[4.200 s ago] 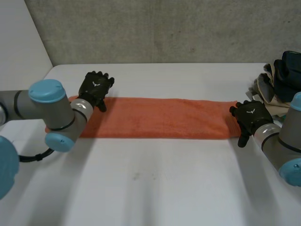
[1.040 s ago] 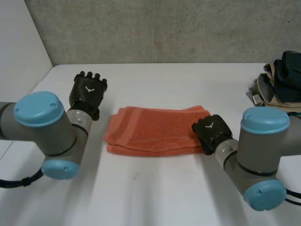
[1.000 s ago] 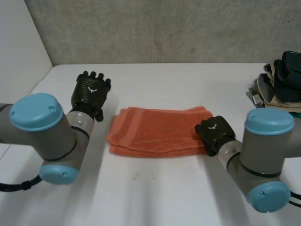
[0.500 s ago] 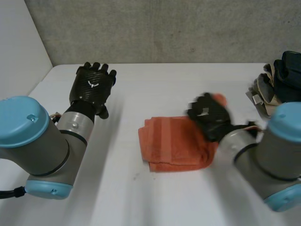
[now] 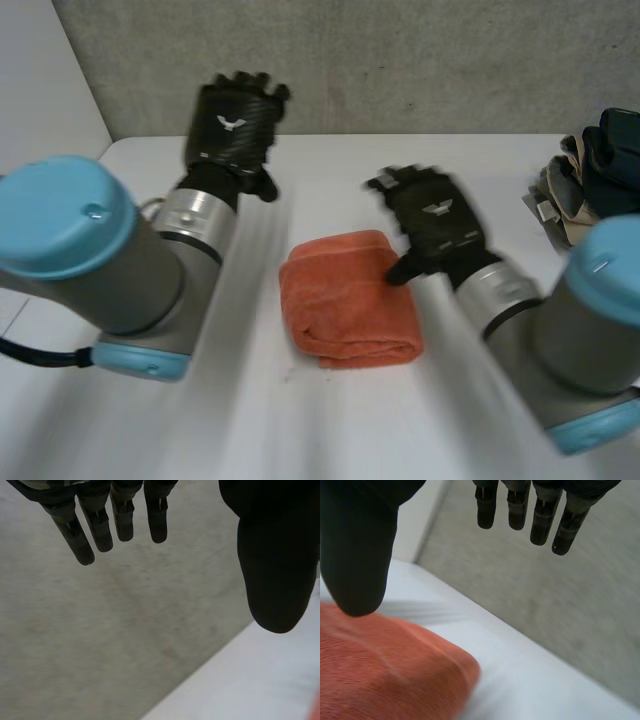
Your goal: Fold the laundry.
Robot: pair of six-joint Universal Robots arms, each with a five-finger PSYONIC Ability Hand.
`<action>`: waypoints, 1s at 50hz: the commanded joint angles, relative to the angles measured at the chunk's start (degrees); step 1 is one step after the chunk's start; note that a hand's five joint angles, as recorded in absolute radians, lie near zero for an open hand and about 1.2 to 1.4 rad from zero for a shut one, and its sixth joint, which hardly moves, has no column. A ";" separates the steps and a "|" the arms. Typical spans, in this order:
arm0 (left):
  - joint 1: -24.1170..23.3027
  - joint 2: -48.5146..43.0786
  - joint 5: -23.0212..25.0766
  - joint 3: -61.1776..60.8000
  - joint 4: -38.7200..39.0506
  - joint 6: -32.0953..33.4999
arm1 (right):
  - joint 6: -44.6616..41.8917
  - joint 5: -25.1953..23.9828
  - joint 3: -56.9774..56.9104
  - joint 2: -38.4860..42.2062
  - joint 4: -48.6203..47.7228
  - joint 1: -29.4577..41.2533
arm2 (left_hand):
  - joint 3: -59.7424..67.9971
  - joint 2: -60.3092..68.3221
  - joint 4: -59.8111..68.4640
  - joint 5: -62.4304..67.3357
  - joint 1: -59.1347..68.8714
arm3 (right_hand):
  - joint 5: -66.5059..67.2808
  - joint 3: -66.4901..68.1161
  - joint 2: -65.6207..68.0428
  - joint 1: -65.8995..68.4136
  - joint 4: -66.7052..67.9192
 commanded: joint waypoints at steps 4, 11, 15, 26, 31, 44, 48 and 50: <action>-6.85 -10.13 -2.38 4.46 -12.87 -4.08 | 3.86 -1.56 -12.61 8.57 22.48 -6.17 | 0.79 0.58 0.86 0.78 -2.94 | -3.62 -2.17 -2.63 -1.25 -3.36; -7.12 -11.37 -9.95 3.06 -17.70 -3.29 | 3.68 -5.16 -21.05 15.69 27.76 -5.55 | 0.11 -0.09 0.19 0.11 -3.61 | -3.62 -2.17 -2.63 -1.25 -3.36; -6.68 -11.89 -9.51 2.35 -18.94 -3.20 | 3.33 -6.57 -23.16 19.29 29.08 -3.88 | 0.45 0.24 0.52 0.44 -3.28 | -3.62 -2.17 -2.63 -1.25 -3.36; -5.01 -16.46 -3.10 2.35 -21.23 1.81 | -8.61 1.06 -27.65 26.60 29.43 -1.42 | 0.95 0.75 1.03 0.95 -2.77 | -3.62 -2.17 -2.63 -1.25 -3.36; -5.01 -15.67 -0.37 3.05 -21.14 2.69 | -11.78 3.44 -27.92 24.76 29.26 0.07 | 1.12 0.92 1.20 1.12 -2.60 | -3.62 -2.17 -2.63 -1.25 -3.36; 0.97 0.84 16.31 4.72 -21.84 2.16 | -12.05 2.30 -4.48 6.48 8.55 3.75 | 4.32 4.12 4.40 4.32 0.60 | -3.62 -2.17 -2.63 -1.25 -3.36; 3.08 3.40 25.72 3.67 -24.91 1.99 | -14.23 2.39 2.12 6.29 2.47 6.31 | -1.39 -1.60 -1.32 -1.40 -5.12 | -3.62 -2.17 -2.63 -1.25 -3.36; 4.39 4.01 29.59 3.67 -27.81 1.99 | -15.38 2.39 3.89 6.82 1.23 6.93 | -1.57 -1.77 -1.49 -1.57 -5.29 | -3.62 -2.17 -2.63 -1.25 -3.36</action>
